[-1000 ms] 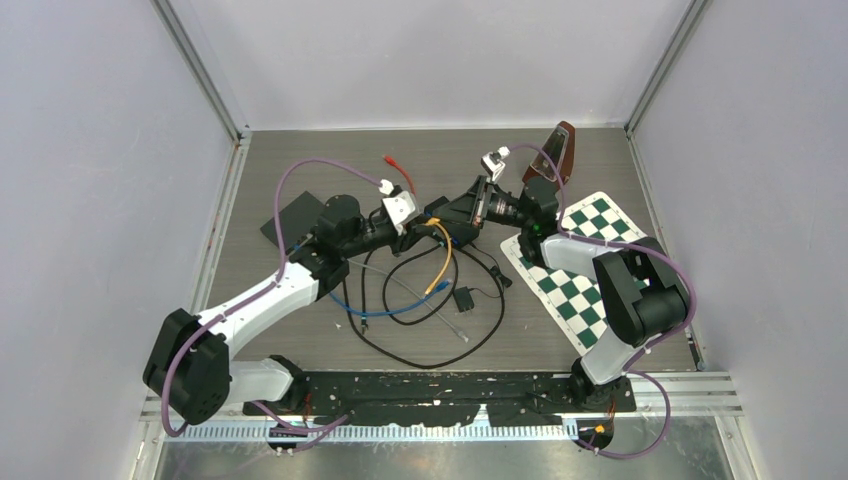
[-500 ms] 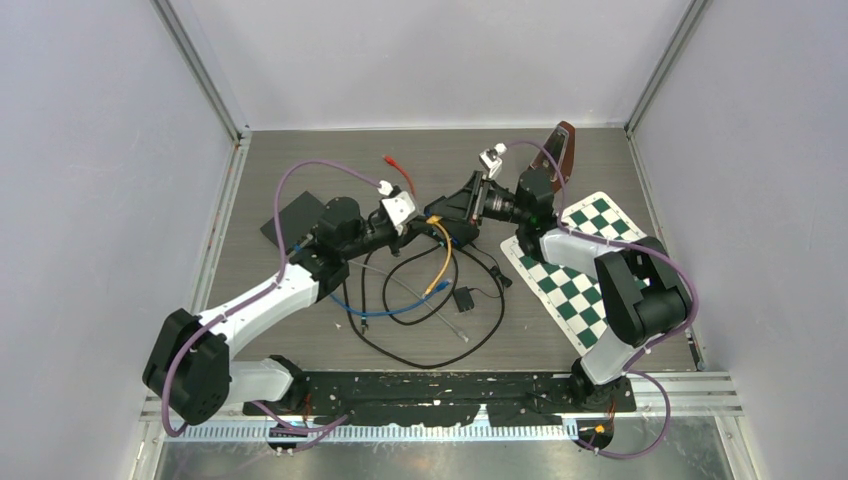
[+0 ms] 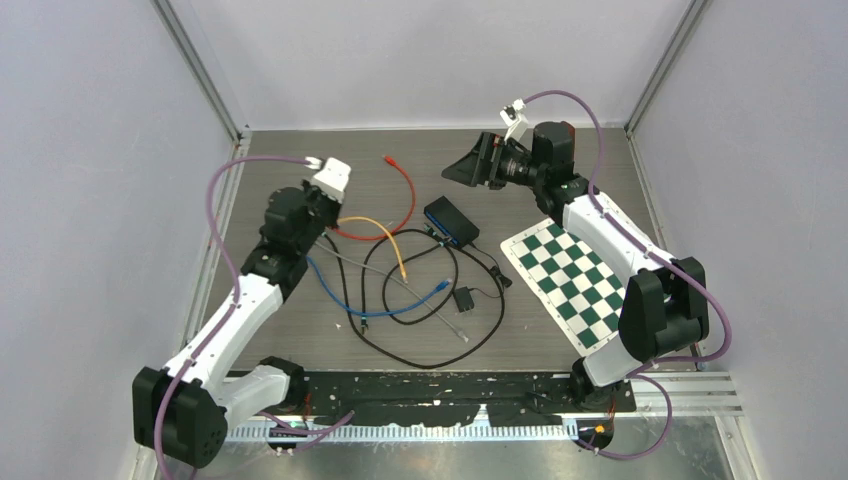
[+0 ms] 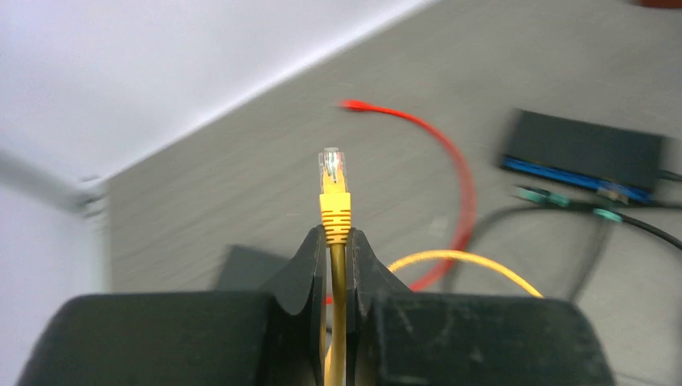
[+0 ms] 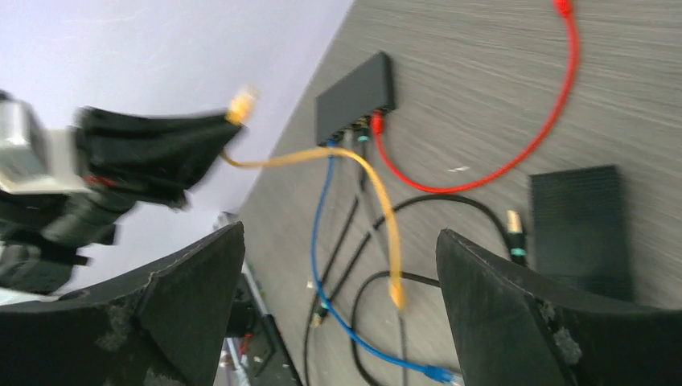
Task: Insert the plug into the switch port
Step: Pick up the connector from the center of the board, then insert the connector into the switch port.
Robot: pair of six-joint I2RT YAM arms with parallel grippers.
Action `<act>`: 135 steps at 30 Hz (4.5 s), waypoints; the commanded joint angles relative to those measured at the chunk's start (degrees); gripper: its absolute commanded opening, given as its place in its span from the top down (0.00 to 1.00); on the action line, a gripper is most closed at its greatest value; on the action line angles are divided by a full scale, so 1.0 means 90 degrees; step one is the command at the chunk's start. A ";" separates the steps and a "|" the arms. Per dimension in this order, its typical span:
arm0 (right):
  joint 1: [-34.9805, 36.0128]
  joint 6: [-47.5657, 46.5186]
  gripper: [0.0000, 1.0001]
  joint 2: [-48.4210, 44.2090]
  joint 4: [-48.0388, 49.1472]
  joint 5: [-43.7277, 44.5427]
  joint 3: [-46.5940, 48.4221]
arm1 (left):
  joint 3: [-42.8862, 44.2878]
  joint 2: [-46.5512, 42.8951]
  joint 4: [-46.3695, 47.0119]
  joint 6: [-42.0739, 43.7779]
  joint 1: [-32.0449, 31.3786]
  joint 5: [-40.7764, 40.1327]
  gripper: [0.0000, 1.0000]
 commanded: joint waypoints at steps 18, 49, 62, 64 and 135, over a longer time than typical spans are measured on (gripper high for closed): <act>-0.0238 -0.3450 0.02 0.2109 -0.3565 0.2270 0.2274 | -0.0841 0.0744 0.1676 -0.0934 0.0033 -0.0052 1.00; 0.0378 -0.5530 0.24 0.4941 -0.5392 0.0098 0.4888 | -0.0956 0.3705 0.3793 -0.1810 -0.1435 0.0410 1.00; 0.0343 -0.5722 0.31 0.4876 -0.5480 -0.0296 0.4754 | -0.0541 0.4220 0.4098 -0.1617 -0.1630 0.0376 1.00; 0.0312 -0.5721 0.31 0.4888 -0.5556 -0.0338 0.4792 | -0.0518 0.4230 0.4078 -0.1580 -0.1649 0.0436 1.00; 0.0401 -0.6345 0.47 0.5229 -0.6945 -0.2291 0.4132 | 0.0718 0.4606 0.3182 -0.2351 -0.1880 0.0320 1.00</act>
